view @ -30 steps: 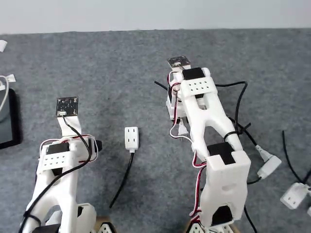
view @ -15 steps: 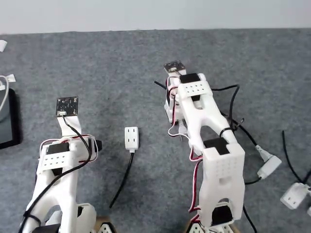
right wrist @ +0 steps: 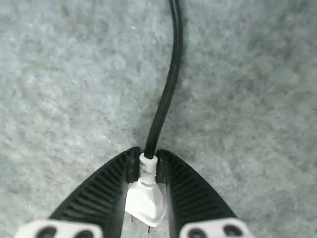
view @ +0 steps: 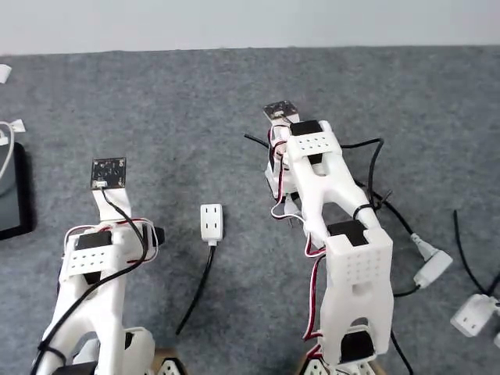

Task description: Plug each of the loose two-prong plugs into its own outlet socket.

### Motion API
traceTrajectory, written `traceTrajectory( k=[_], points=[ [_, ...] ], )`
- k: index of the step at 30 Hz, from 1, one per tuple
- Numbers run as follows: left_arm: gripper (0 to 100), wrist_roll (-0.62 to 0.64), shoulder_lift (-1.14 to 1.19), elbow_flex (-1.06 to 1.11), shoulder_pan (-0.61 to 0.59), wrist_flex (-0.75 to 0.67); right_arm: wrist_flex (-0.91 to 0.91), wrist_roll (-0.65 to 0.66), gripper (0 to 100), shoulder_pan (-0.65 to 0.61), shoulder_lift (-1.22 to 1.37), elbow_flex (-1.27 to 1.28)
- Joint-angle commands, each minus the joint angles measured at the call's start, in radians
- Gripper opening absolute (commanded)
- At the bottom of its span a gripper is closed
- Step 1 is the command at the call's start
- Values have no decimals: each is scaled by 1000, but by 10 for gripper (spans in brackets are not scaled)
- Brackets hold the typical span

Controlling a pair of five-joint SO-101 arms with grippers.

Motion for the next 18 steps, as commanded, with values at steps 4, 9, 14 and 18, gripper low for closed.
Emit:
traceTrajectory(
  k=[4, 9, 14, 18],
  points=[
    [192, -6, -26, -12, 9, -25, 35, 12, 9, 33, -56, -11],
    [192, -2, -20, -19, 9, -25, 197, 11, 9, 5, -242, 6],
    [191, 2, -17, -31, 11, -18, 274, 2, 9, -99, -512, 110],
    [100, 2, -17, -33, 12, -11, 249, 3, 8, -208, -759, 241]
  ],
)
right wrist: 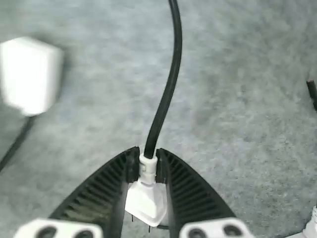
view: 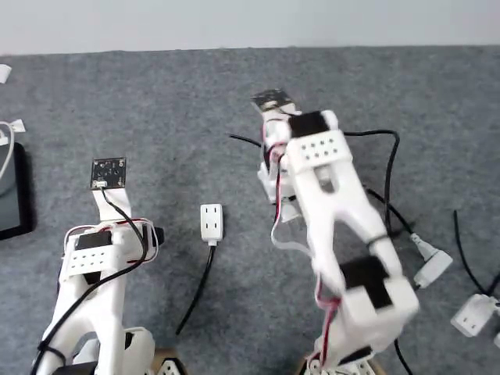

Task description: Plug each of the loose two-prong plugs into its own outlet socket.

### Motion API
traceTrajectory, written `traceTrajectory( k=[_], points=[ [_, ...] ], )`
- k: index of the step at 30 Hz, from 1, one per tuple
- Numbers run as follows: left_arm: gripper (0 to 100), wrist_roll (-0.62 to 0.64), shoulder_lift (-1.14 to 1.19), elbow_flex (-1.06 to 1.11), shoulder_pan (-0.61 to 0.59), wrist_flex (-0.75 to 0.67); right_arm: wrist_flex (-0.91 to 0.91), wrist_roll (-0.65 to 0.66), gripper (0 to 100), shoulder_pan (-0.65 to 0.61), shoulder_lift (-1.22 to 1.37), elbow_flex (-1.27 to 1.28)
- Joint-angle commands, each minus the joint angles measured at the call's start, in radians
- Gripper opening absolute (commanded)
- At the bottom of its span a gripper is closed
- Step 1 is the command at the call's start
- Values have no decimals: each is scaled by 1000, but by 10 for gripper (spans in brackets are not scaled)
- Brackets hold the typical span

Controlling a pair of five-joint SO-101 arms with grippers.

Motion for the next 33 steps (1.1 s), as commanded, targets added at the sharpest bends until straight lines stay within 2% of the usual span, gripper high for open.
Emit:
traceTrajectory(
  k=[1, 2, 5, 8, 12, 15, 22, 29, 33],
  points=[
    [55, -5, -15, -33, 21, -3, -16, 3, 8, -107, -280, 77],
    [8, -6, -14, -33, 35, 3, -30, 3, 8, -140, -335, 103],
    [17, -23, 18, -42, 48, 3, -71, 3, 8, -236, -472, 149],
    [13, -68, 106, -113, 48, 63, -101, -15, 8, -331, -584, 157],
    [13, -138, 255, -219, 44, 117, -173, -32, 8, -453, -636, 189],
    [13, -192, 267, -234, 44, 135, -242, -34, 8, -532, -624, 250],
    [13, -262, 31, -61, 83, 81, -360, -37, 8, -553, -572, 356],
    [13, -370, -264, 127, 161, 80, -352, -32, 8, -556, -544, 359],
    [13, -388, -413, 209, 187, 80, -351, -31, 8, -556, -544, 359]
  ],
)
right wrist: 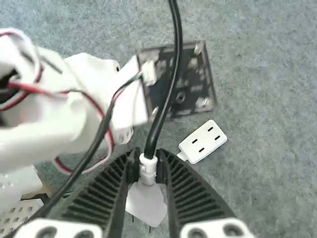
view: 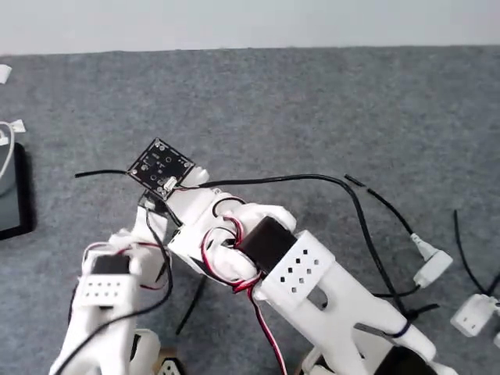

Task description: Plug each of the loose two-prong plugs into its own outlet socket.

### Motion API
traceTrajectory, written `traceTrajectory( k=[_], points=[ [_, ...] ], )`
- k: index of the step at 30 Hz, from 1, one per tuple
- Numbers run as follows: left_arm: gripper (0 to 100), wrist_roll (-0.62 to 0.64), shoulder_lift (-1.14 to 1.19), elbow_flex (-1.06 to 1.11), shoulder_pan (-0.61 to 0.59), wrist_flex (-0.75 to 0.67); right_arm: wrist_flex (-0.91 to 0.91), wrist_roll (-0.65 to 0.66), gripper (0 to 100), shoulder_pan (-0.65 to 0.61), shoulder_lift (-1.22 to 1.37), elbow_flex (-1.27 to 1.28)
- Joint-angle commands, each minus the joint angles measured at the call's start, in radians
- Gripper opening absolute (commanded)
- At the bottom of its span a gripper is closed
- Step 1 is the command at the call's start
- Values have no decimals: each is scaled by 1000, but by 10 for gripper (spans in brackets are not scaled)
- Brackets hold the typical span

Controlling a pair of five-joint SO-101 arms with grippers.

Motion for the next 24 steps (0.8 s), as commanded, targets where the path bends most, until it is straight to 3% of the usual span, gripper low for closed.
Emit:
traceTrajectory(
  k=[1, 10, 14, 17, 24],
  points=[
    [13, -31, -183, 64, 35, -17, -12, -6, 8, -10, -4, -3],
    [13, -110, -611, 219, 109, 149, -22, -5, 8, -12, -2, 14],
    [13, -101, -815, 274, 106, 215, -19, -5, 8, -5, -2, 17],
    [13, -12, -931, 300, 100, 239, -42, -5, 8, 15, -2, 41],
    [13, 57, -1025, 297, 25, 276, -389, 83, 8, 156, -2, 272]
  ],
)
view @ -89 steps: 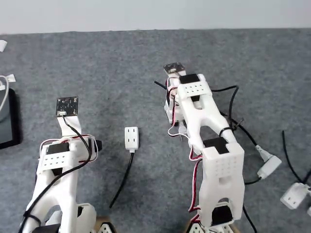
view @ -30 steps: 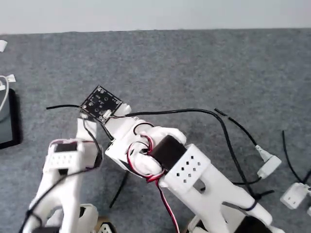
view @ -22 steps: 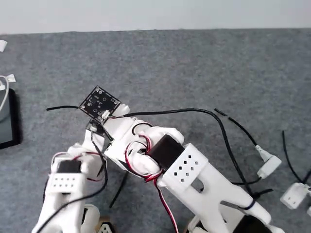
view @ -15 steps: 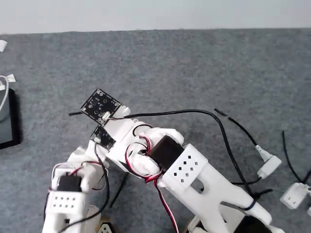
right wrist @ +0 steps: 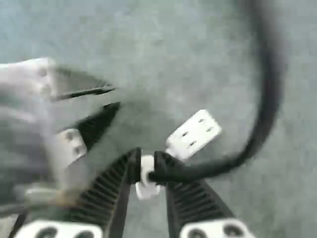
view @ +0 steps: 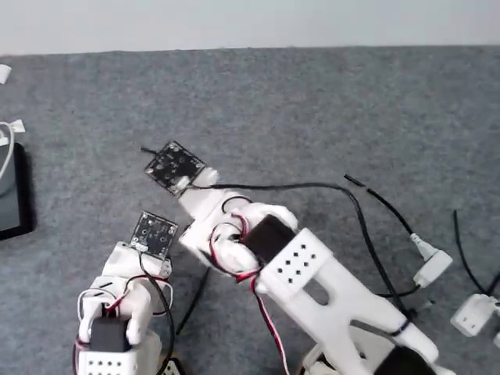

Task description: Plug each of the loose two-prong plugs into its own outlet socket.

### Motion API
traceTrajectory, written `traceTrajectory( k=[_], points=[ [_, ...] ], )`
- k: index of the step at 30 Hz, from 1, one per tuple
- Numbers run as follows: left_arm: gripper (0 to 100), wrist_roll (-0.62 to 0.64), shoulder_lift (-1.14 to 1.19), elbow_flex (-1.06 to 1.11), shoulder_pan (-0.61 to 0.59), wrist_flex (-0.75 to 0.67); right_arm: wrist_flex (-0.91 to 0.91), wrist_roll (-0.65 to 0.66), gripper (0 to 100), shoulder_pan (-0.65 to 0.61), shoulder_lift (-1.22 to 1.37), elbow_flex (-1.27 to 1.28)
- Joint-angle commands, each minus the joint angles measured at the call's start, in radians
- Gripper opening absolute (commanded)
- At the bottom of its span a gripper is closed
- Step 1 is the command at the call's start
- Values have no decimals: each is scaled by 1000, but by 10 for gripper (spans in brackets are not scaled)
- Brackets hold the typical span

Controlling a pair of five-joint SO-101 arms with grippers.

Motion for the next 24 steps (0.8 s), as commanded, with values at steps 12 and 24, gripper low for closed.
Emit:
traceTrajectory(
  k=[12, 24],
  points=[
    [14, 75, -28, -77, -86, 41, -507, 186, 8, 114, 162, 150],
    [29, 40, 348, -156, -114, -77, -503, 333, 8, 143, 466, -81]
  ],
)
